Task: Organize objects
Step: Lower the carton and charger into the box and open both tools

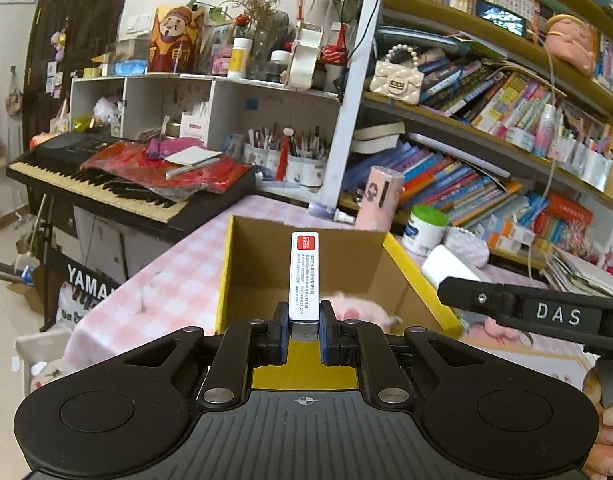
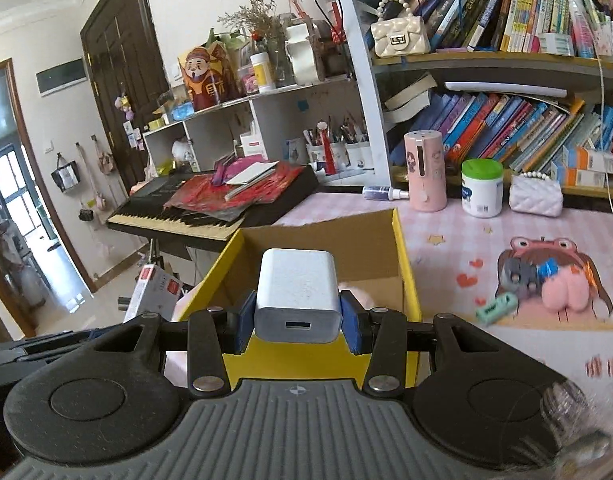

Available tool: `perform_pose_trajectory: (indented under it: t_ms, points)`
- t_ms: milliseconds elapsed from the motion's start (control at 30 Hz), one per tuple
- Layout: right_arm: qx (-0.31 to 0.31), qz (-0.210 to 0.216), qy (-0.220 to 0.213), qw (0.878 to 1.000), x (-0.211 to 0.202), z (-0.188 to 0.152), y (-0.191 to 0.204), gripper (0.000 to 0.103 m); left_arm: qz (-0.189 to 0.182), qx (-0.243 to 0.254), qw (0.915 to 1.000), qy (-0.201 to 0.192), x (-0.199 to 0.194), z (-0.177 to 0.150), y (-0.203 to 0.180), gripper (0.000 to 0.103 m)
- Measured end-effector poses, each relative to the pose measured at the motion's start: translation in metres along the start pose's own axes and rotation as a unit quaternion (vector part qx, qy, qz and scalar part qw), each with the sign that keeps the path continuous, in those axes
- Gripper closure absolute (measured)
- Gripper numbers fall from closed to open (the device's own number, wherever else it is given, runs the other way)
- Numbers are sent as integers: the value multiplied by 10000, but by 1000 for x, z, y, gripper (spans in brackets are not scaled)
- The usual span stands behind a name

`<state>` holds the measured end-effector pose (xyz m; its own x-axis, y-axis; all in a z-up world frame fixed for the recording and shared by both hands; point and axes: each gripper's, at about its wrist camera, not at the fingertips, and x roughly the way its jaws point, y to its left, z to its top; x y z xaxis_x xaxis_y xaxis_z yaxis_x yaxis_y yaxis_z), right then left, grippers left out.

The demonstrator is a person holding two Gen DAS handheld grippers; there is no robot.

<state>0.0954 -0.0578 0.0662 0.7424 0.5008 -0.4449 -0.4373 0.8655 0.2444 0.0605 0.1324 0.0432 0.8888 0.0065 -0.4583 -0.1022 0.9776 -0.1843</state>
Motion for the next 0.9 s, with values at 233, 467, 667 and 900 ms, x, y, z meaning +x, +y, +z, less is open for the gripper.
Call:
perform_pose_trajectory:
  t_ms: [233,467,667,900]
  points:
    - [-185,86,217,9996,43,21,-24,62,269,1,9994,234,52,8,-9,90]
    - [-354,334,480,9977,77,26,-37,62,679,36,9960,587,86,6,-8,90]
    - [-491,526,818,9940,108,27,-38,62,860,63,9925,871,101,0,-6,90]
    - [-665,712,1195,9880,144,27,-34,62,1115,137,9903,820,106,-1,-5,86]
